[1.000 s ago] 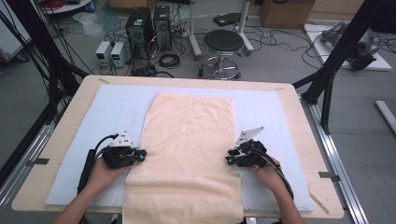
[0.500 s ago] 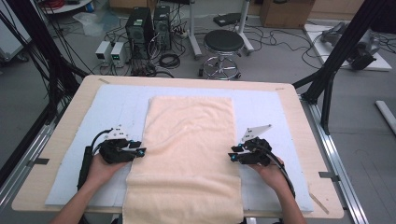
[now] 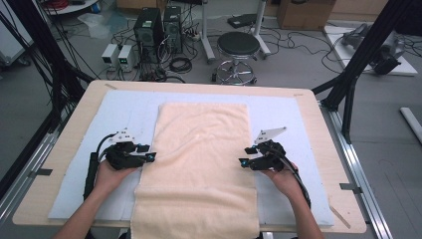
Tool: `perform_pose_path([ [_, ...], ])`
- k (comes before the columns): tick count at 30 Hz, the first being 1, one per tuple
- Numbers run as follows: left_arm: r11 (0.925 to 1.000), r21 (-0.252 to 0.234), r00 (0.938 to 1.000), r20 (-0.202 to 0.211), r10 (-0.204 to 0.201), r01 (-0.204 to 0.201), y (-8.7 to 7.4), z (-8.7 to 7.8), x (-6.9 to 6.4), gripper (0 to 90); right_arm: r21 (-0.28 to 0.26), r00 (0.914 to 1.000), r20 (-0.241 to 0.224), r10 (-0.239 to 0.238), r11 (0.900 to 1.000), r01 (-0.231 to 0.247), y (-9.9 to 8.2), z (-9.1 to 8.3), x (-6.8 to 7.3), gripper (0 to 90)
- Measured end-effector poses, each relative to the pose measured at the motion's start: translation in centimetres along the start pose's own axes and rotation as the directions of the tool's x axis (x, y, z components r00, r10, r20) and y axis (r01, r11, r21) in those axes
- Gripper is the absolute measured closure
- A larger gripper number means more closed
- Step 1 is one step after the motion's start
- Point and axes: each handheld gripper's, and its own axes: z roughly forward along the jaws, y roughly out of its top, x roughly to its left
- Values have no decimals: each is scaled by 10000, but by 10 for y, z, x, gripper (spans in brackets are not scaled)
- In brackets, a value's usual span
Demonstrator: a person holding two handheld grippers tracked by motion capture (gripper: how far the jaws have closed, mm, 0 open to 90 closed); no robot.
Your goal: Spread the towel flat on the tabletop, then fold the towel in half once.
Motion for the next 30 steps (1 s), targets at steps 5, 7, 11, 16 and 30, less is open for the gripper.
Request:
perform_pose_path([
  [5, 9999, -2, 9999, -4, 137, -137, 1, -1, -3, 514, -165, 9998, 113, 157, 9997, -156, 0, -4, -2, 445],
  [7, 9998, -29, 9998, -25, 179, -179, 1, -2, -3, 510, -220, 9997, 185, 187, 9996, -183, 0, -5, -2, 436],
  [11, 9998, -10, 9997, -132, 203, -203, 3, -2, -2, 471, -357, 9994, 266, 237, 9991, -227, 0, -7, -3, 417],
  [16, 9990, 83, 9986, -304, 439, -437, 10, -4, -4, 424, -417, 9993, 279, 245, 9989, -233, 5, -8, -3, 394],
  [30, 9988, 129, 9978, -472, 476, -470, 39, -6, 9, 387, -568, 9977, 683, 5, 9984, 34, 29, -13, -9, 343],
])
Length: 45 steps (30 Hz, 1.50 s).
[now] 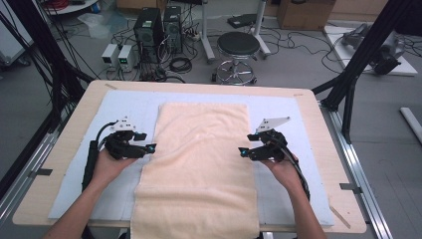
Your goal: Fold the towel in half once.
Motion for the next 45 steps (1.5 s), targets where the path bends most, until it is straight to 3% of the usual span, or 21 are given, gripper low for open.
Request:
perform_pose_path([
  [6, 10000, -69, 9996, -282, -59, 57, 29, 4, 16, 385, -20, 9995, 306, -44, 10000, 44, 26, -1, -18, 335],
  [13, 9995, -151, 9986, -429, -300, 294, 50, 20, 32, 386, -26, 9970, 659, 399, 9992, -399, 44, 9, -46, 328],
  [17, 9983, -198, 9969, -554, -551, 540, 46, 36, 41, 403, 188, 9943, 927, 528, 9983, -548, 40, 24, -57, 332],
  [22, 9939, 287, 9934, -474, -1047, 1061, 34, 59, 50, 422, 829, 9920, 1009, 755, 9930, -840, 29, 46, -70, 374],
  [25, 9939, 661, 9940, -707, -840, 887, 28, 72, 48, 427, 1261, 9910, 957, 933, 9864, -1051, 22, 57, -75, 418],
  [29, 9912, 1014, 9938, -793, -773, 852, 19, 84, 48, 460, 1116, 9888, 1163, 940, 9880, -1071, 10, 64, -78, 470],
  [31, 9894, 1171, 9940, -777, -771, 859, 15, 87, 48, 469, 1167, 9856, 1185, 1203, 9841, -1342, 4, 67, -80, 480],
  [34, 9912, 1147, 9936, -990, -552, 665, 14, 89, 46, 495, 1096, 9848, 1319, 1127, 9858, -1275, -2, 70, -79, 501],
  [36, 9907, 1328, 9918, -1268, -130, 300, 16, 90, 42, 548, 1108, 9836, 1387, 1151, 9852, -1309, -1, 70, -79, 543],
  [39, 9913, 1312, 9918, -1281, 52, 117, 17, 93, 36, 695, 1283, 9864, 1341, 951, 9853, -1124, 2, 73, -74, 669],
  [42, 9900, 1246, 9912, -1224, -509, 662, 18, 93, 38, 803, 1445, 9903, 1085, 863, 9843, -1016, 6, 74, -71, 796],
  [45, 9872, 1128, 9885, -1140, -996, 1124, 18, 90, 42, 838, 1517, 9897, 802, 1182, 9799, -1293, 8, 73, -70, 835],
])
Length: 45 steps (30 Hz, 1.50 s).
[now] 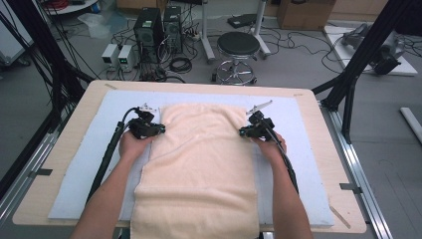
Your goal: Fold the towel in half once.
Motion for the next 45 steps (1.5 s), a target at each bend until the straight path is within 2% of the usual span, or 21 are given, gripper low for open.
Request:
perform_pose_path([
  [4, 9986, -499, 9997, -116, -202, 195, 5, -12, 7, 852, -214, 9999, -160, -31, 9998, 27, 7, -9, 0, 842],
  [6, 9934, -1025, 9986, -64, -527, 517, 10, -22, 12, 854, -442, 9997, -231, -32, 9990, 21, 14, -18, 1, 845],
  [9, 9887, -1376, 9982, -6, -592, 586, 19, -36, 17, 855, -778, 9991, -254, -331, 9965, 310, 29, -32, 3, 845],
  [11, 9832, -1728, 9983, 82, -584, 589, 28, -48, 20, 856, -962, 9987, -394, -330, 9949, 290, 40, -44, 4, 845],
  [15, 9716, -2348, 9995, 81, -290, 301, 54, -75, 22, 856, -1523, 9975, -366, -609, 9868, 547, 58, -71, 3, 845],
  [18, 9661, -2575, 9998, -27, 180, -180, 78, -94, 20, 856, -1799, 9972, -171, -722, 9813, 680, 72, -93, 2, 846],
  [21, 9508, -3082, 9994, 72, 347, -308, 93, -109, 16, 856, -2148, 9980, -88, -624, 9749, 591, 81, -112, -1, 845],
  [22, 9497, -3119, 9993, 121, 355, -300, 94, -110, 15, 856, -2415, 9981, -132, -595, 9689, 546, 81, -118, -1, 845],
  [24, 9575, -2843, 9983, 196, 557, -479, 90, -110, 13, 855, -2422, 9980, -409, -483, 9695, 369, 79, -120, -2, 844],
  [28, 9612, -2717, 9966, 530, 637, -470, 69, -111, 9, 855, -2082, 9950, -792, -609, 9771, 432, 65, -116, 4, 842],
  [30, 9630, -2618, 9941, 685, 845, -638, 56, -114, 5, 855, -1795, 9921, -1048, -685, 9826, 489, 58, -113, 9, 839],
  [33, 9537, -2889, 9894, 892, 1142, -840, 33, -127, -5, 855, -1807, 9880, -1235, -930, 9811, 698, 46, -118, 22, 839],
  [35, 9477, -2995, 9849, 952, 1446, -1102, 16, -140, -15, 854, -2022, 9816, -1357, -1342, 9737, 1051, 34, -127, 35, 839],
  [36, 9423, -3126, 9813, 1062, 1603, -1201, 5, -147, -22, 853, -2202, 9764, -1504, -1548, 9681, 1196, 26, -131, 43, 839],
  [38, 9328, -3202, 9681, 1277, 2156, -1655, -21, -161, -38, 853, -2277, 9655, -1610, -2047, 9596, 1655, 6, -141, 64, 838],
  [39, 9267, -3263, 9607, 1369, 2416, -1866, -38, -168, -48, 852, -2414, 9590, -1769, -2214, 9544, 1758, -7, -146, 75, 831],
  [40, 9253, -3219, 9508, 1636, 2630, -2006, -55, -175, -56, 848, -2415, 9514, -2066, -2286, 9541, 1768, -20, -149, 86, 821],
  [42, 9309, -3011, 9287, 2390, 2834, -2066, -90, -185, -70, 806, -2287, 9392, -2165, -2665, 9491, 2166, -48, -156, 108, 773],
  [43, 9333, -2852, 9226, 2515, 2925, -2182, -104, -188, -74, 737, -2322, 9342, -2413, -2629, 9503, 2075, -61, -158, 115, 727],
  [44, 9367, -2764, 9231, 2558, 2872, -2148, -115, -190, -76, 692, -2337, 9286, -2754, -2487, 9543, 1863, -71, -159, 120, 700],
  [45, 9411, -2652, 9235, 2626, 2798, -2097, -121, -191, -75, 681, -2261, 9289, -2872, -2336, 9589, 1713, -80, -159, 123, 673],
])
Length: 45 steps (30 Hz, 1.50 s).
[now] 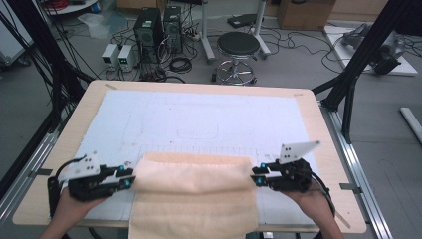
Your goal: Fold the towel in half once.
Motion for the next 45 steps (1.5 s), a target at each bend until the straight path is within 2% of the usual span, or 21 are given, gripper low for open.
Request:
perform_pose_path([
  [3, 9985, 196, 9987, -15, -517, 517, -7, 7, 6, 617, 229, 9988, 421, 260, 9994, -270, -13, 4, -1, 615],
  [5, 9978, 454, 9988, 3, -490, 490, -7, 19, 9, 603, 333, 9967, 678, 437, 9984, -460, -16, 12, -7, 588],
  [9, 9924, 1213, 9997, -160, -200, 218, -5, 47, 18, 572, 686, 9955, 918, 213, 9973, -276, -16, 35, -20, 561],
  [12, 9902, 1332, 9990, -209, -385, 410, -4, 61, 27, 571, 948, 9950, 1000, 57, 9954, -152, -15, 51, -28, 562],
  [16, 9846, 1710, 9991, -256, -328, 367, -1, 77, 34, 577, 1481, 9943, 1060, -53, 9889, -105, -18, 68, -33, 572],
  [19, 9753, 2185, 9993, -214, -291, 330, -5, 88, 35, 590, 1976, 9934, 1136, -162, 9803, -66, -25, 79, -35, 615],
  [20, 9764, 2135, 9992, -270, -286, 337, -7, 90, 34, 599, 2049, 9941, 1075, -105, 9787, -118, -28, 82, -34, 631],
  [22, 9780, 2067, 9992, -333, -203, 268, -8, 90, 32, 626, 1910, 9933, 1147, -131, 9816, -91, -31, 84, -32, 679],
  [25, 9780, 2083, 9991, -428, -36, 125, -8, 91, 29, 707, 1946, 9940, 1084, -119, 9808, -95, -31, 84, -32, 761],
  [28, 9758, 2185, 9989, -470, 54, 50, -7, 92, 26, 787, 1925, 9956, 933, -4, 9811, -177, -30, 84, -34, 816],
  [33, 9782, 2076, 9990, -444, -18, 110, -3, 89, 26, 849, 1879, 9963, 863, -27, 9821, -136, -26, 79, -32, 842],
  [38, 9900, 1407, 9988, -490, -50, 118, 6, 75, 22, 847, 1557, 9960, 879, -126, 9878, -13, -19, 69, -30, 844],
  [40, 9928, 1196, 9988, -489, 54, 5, 10, 68, 19, 843, 1441, 9955, 910, -273, 9895, 139, -15, 66, -26, 844],
  [45, 9981, 549, 9986, -441, 291, -267, 16, 46, 2, 845, 937, 9954, 798, -534, 9945, 458, -7, 52, -10, 844],
])
